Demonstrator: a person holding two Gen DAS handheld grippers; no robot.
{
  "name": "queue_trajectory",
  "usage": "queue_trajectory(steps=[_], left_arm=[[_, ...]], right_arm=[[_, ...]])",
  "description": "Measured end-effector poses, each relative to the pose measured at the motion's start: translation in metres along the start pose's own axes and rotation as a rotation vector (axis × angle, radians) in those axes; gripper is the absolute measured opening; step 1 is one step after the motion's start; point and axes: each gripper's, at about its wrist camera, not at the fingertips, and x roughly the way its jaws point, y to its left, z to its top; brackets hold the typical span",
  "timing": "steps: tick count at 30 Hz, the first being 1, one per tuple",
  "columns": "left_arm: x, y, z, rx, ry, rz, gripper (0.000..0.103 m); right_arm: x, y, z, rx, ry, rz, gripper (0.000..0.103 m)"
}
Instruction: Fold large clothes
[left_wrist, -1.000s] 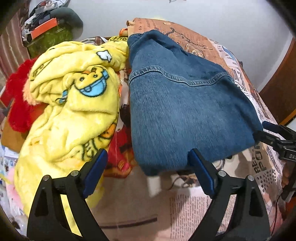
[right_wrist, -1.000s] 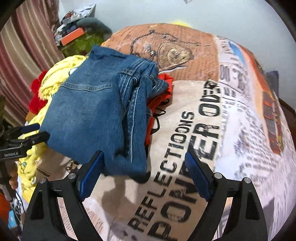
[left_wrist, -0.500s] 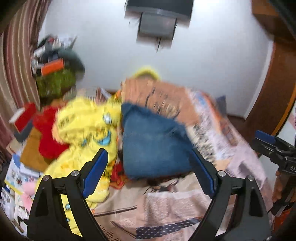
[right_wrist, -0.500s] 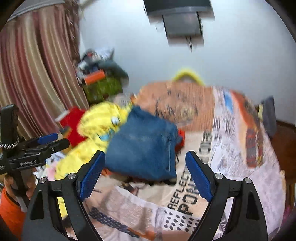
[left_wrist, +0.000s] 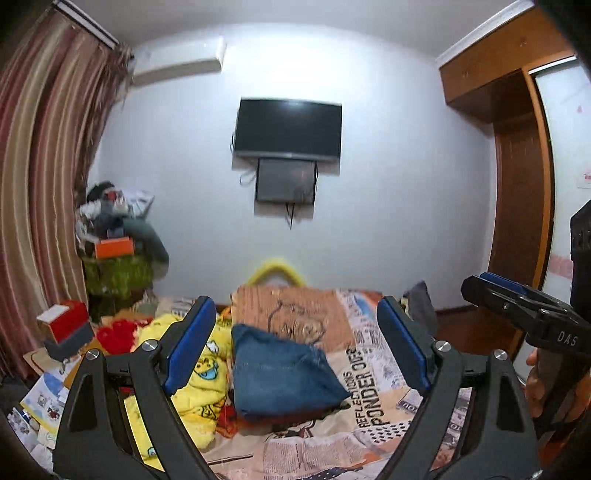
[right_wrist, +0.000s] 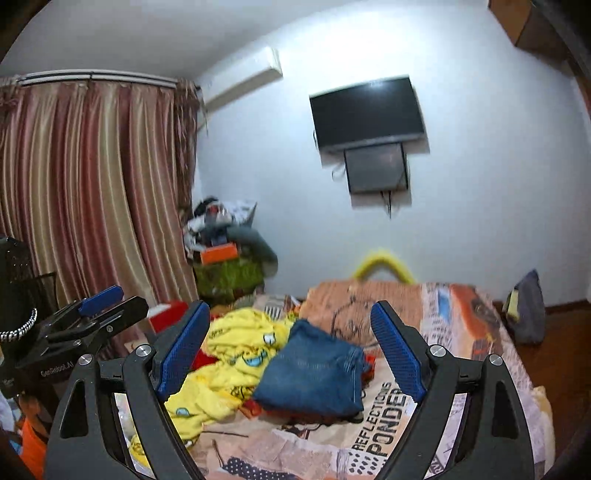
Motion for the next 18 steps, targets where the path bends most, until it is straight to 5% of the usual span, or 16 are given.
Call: queue_trajectory(steps=[7,12,18], left_arm=[[-0.026,-0.012,-0.007,0.034,-0.062,0.038,0.089],[-0.026,-0.016,-0.015,0.046,-0.055,0.075,0.102],[-0.019,-0.013,-0.021,0.03,-0.021,0.072,0.102]], right_arm=[[-0.015,0.011,-0.009,-0.027,-0.063,-0.049,0.087],[-0.012,0.011,-0.015,-0.037,-0.064,-0.102,0.103],[-0.007,0.011,-0.015,-0.063,-0.043,-0.163,0.103]])
